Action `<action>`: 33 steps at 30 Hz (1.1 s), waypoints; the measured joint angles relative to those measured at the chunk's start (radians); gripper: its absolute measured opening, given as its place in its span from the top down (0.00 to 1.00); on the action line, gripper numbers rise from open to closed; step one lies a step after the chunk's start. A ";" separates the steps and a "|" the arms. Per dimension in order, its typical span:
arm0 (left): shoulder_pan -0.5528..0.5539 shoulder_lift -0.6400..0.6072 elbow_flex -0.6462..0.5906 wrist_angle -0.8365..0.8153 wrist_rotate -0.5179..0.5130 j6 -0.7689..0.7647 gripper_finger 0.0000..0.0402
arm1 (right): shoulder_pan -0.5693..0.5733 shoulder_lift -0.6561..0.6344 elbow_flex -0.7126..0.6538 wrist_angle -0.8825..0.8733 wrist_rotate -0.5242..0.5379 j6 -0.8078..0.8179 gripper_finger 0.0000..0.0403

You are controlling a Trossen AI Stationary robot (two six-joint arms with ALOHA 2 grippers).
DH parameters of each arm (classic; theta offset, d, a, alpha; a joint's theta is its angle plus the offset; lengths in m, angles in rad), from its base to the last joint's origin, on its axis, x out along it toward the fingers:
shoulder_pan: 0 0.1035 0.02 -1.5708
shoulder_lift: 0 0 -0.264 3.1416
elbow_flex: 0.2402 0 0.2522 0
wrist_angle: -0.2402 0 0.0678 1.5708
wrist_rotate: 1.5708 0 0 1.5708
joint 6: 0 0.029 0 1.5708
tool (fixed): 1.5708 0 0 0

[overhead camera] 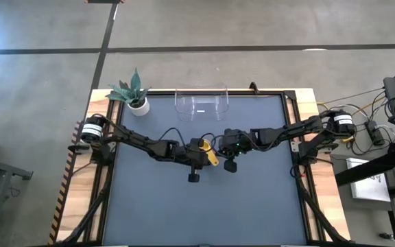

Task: Nest measuring cups in basket
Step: Stack the yellow measuring cup on top of the blue measuring cup, then put the nested measuring cups into the transparent bin

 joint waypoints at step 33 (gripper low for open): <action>-0.179 -0.072 -0.005 -0.151 -0.270 0.043 0.99 | 0.000 -0.262 -0.129 -0.022 0.171 -0.021 0.98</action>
